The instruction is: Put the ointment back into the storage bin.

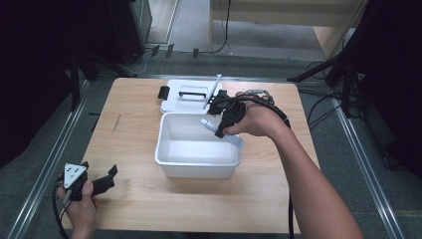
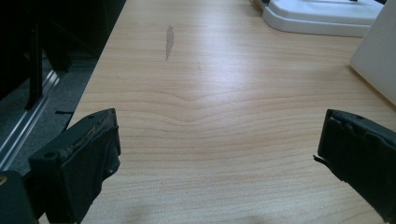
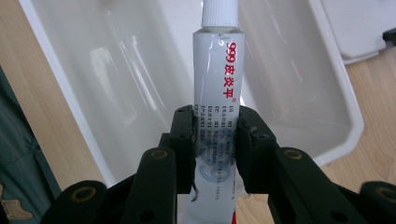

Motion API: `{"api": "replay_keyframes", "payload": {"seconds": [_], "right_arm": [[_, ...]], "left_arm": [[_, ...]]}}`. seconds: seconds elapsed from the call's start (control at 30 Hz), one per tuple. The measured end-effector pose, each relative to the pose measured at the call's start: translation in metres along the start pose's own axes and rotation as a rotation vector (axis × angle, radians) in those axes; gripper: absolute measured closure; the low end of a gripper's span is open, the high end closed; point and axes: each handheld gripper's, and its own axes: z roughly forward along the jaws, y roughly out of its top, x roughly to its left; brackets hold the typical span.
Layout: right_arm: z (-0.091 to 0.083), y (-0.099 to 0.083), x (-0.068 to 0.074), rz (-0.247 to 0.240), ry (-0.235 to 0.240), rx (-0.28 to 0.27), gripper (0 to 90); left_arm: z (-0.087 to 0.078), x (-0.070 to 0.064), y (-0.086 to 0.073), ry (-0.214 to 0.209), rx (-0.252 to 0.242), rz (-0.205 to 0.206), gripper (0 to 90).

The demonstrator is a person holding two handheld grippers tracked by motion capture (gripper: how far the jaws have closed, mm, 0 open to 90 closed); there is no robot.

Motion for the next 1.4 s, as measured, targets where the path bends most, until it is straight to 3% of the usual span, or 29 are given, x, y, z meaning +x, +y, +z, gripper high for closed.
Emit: {"api": "replay_keyframes", "payload": {"seconds": [0.6,1.4], "right_arm": [[0.022,0.011,0.019,-0.099,0.039,0.031,71.5],[0.057,0.001,0.026,-0.11,0.098,0.075,71.5]], "left_arm": [[0.0,0.0,0.0,0.0,0.0,0.0,0.0],[0.0,0.0,0.0,0.002,0.003,0.003,0.0]]}}
